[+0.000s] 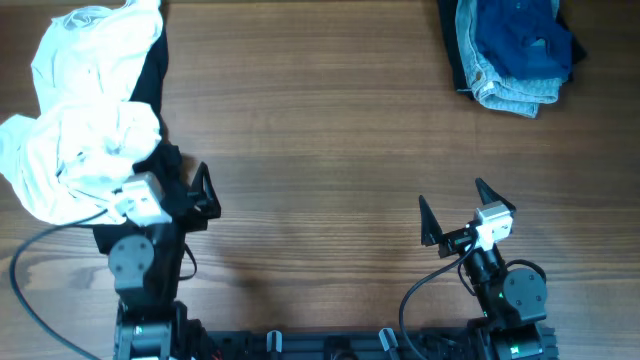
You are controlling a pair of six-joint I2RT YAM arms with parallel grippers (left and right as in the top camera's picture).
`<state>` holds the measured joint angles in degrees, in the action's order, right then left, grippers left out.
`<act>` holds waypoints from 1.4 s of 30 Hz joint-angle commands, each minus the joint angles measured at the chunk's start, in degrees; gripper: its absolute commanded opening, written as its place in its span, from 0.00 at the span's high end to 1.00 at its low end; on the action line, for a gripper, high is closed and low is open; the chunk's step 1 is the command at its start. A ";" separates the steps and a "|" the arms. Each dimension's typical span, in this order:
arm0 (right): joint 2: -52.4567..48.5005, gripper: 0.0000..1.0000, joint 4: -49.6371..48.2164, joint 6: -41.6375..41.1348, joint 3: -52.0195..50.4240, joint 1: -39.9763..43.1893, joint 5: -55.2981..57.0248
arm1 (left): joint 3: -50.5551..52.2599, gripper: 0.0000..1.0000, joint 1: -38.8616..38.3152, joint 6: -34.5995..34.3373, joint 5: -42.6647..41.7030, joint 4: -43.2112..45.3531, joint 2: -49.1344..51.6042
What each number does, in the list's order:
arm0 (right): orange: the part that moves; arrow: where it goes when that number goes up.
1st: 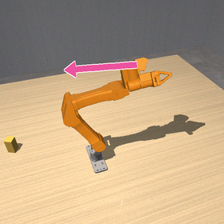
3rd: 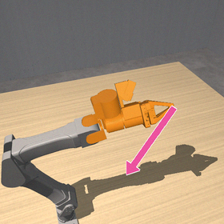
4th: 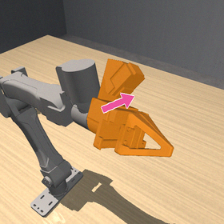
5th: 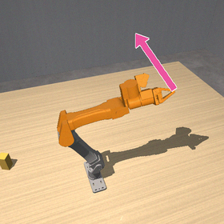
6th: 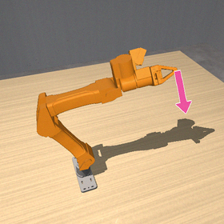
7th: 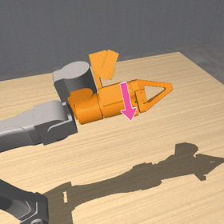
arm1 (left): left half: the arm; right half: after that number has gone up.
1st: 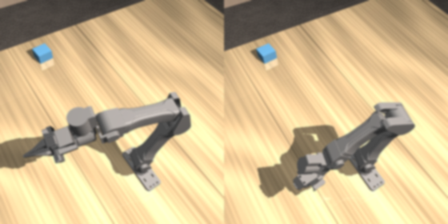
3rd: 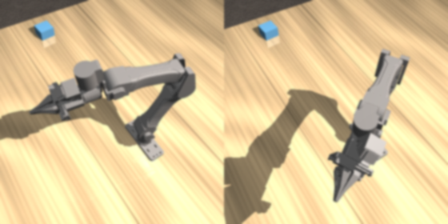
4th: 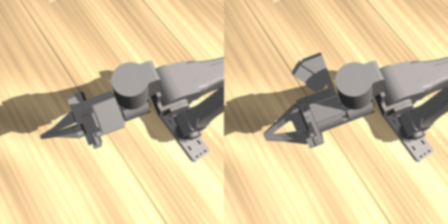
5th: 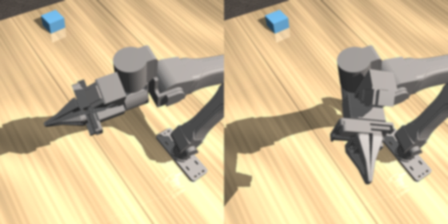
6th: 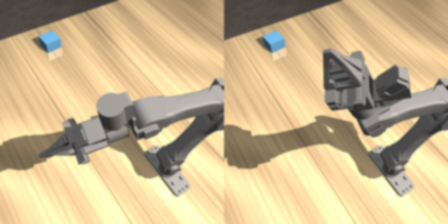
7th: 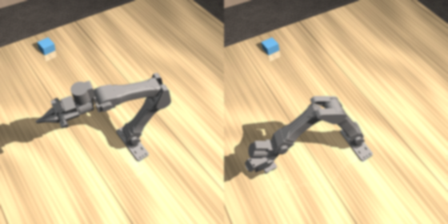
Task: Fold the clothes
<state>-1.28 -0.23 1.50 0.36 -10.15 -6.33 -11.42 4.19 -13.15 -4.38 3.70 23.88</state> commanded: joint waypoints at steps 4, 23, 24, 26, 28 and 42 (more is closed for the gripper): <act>0.20 0.00 -0.13 0.68 -0.07 -0.17 0.76 | 4.94 0.00 -0.15 0.33 0.17 0.42 -9.40; 0.20 0.00 -0.13 0.68 -0.07 -0.17 0.76 | 10.97 0.00 -0.15 0.33 0.39 0.42 -23.02; 0.20 0.01 -0.13 0.66 -0.07 -0.17 0.76 | 11.06 0.00 -0.15 0.33 0.39 0.11 -23.17; 0.20 0.00 -0.13 0.68 -0.07 -0.17 0.76 | 11.06 0.00 -0.15 0.35 0.42 -0.11 -23.19; 0.20 0.00 -0.13 0.66 -0.07 -0.17 0.76 | 11.06 0.00 -0.15 0.35 0.42 -0.35 -23.19; 0.20 0.00 -0.13 0.66 -0.07 -0.17 0.76 | 11.06 0.00 -0.22 0.33 0.37 -7.85 -23.71</act>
<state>-1.28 -0.21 1.63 0.36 -10.15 -6.33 -0.69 4.19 -13.15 -4.34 -3.95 0.91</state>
